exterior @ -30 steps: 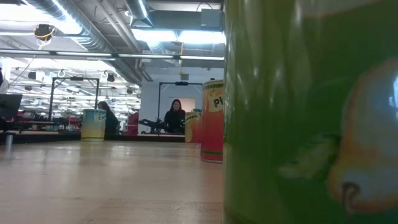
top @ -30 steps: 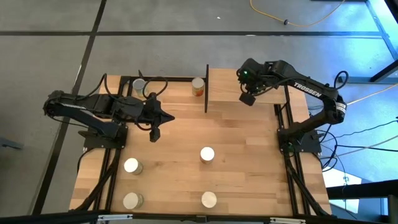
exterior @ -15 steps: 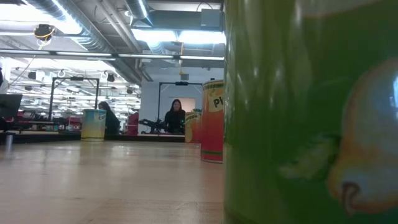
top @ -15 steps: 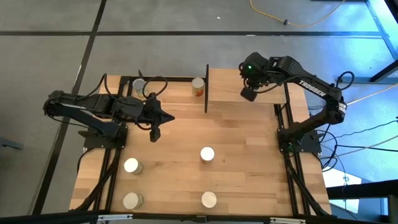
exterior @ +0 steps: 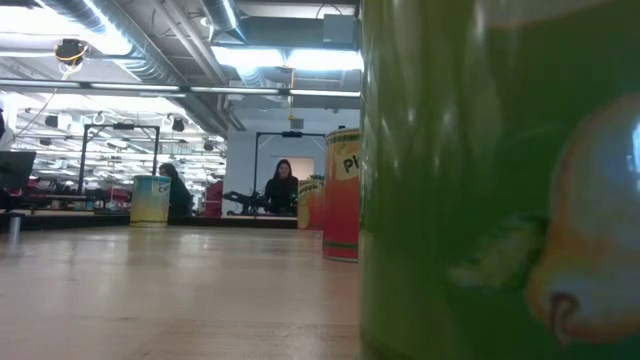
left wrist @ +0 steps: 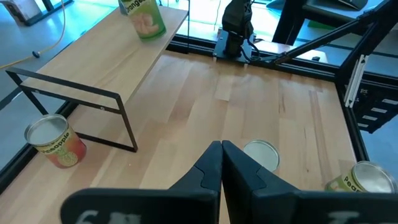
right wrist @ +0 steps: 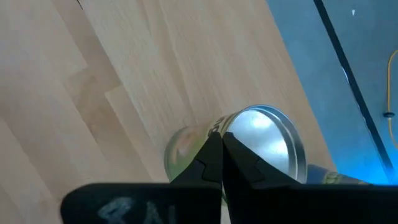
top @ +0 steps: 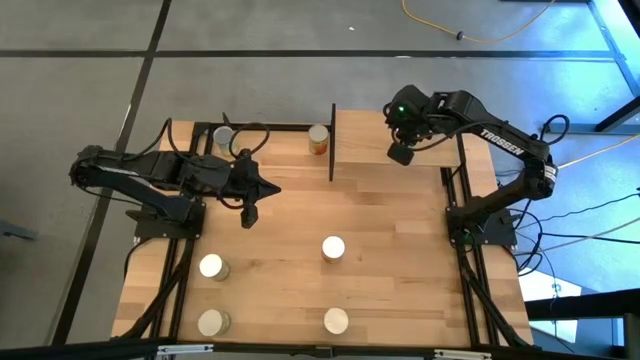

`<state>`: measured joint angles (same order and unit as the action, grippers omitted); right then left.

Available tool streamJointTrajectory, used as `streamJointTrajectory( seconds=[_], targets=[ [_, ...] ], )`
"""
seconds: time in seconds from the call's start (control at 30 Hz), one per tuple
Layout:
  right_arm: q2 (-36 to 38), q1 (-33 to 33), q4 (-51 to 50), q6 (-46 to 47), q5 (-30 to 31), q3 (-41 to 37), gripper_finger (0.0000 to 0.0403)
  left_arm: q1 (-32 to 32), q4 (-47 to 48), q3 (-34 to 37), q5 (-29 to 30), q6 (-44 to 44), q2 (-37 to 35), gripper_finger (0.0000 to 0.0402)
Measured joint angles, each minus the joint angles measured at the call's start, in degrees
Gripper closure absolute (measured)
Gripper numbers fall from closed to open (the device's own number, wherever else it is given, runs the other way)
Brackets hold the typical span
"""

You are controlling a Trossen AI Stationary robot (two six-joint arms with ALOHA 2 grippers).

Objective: Pick and place cans onto a shelf
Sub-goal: Put the bottom canned oranges on the shelf

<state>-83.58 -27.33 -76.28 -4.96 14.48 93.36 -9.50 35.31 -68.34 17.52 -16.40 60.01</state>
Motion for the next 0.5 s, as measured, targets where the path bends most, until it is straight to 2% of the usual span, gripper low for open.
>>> streamJointTrajectory(
  seconds=[0.5],
  targets=[
    [-2.52,0.15,-0.31,-1.58,0.9,-0.07,0.0398,-0.01,0.0,0.0,0.0,0.02,0.0,0.0401]
  ],
)
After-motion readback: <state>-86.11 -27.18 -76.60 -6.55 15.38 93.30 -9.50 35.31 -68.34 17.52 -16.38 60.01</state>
